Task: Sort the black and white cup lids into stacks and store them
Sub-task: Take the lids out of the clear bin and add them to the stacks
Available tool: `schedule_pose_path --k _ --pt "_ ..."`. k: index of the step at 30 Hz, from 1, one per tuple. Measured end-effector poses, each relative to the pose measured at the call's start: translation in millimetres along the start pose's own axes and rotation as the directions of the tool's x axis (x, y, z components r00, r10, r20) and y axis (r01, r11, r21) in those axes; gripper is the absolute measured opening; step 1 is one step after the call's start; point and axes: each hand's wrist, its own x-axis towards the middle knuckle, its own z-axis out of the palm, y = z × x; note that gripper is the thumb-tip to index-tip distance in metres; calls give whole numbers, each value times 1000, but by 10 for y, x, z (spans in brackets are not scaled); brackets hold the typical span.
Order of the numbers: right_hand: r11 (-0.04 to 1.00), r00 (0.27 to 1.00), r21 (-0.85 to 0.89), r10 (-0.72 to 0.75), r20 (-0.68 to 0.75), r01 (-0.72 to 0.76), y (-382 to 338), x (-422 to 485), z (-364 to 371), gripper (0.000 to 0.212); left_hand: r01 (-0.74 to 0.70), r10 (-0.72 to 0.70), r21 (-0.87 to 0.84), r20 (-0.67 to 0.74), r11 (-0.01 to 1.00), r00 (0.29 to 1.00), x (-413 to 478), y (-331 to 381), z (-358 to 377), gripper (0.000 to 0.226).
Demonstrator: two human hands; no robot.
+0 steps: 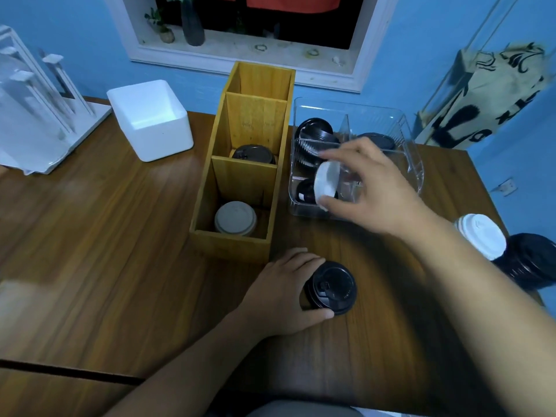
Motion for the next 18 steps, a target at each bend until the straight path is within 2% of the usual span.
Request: schedule_pose_path --k 3,5,8,14,16,18 --pt "978 952 207 99 -291 -38 93 -723 186 56 5 -5 2 4 1000 1000 8 -2 -5 89" --pt "965 914 227 207 -347 -133 268 -1055 402 52 10 -10 9 8 1000 1000 11 -8 -3 90" --pt "950 905 180 299 -303 -254 552 -1345 629 53 13 -13 10 15 1000 1000 18 -21 6 91" --pt "957 954 45 291 -73 -288 742 -1510 660 44 16 -16 22 10 1000 1000 27 -26 18 92" --pt "959 957 32 282 -68 -280 714 -1478 592 38 16 -16 19 15 1000 1000 30 -22 24 93" --pt "967 956 66 252 -148 -244 628 -1387 493 28 14 -14 15 14 1000 1000 28 -19 24 93"
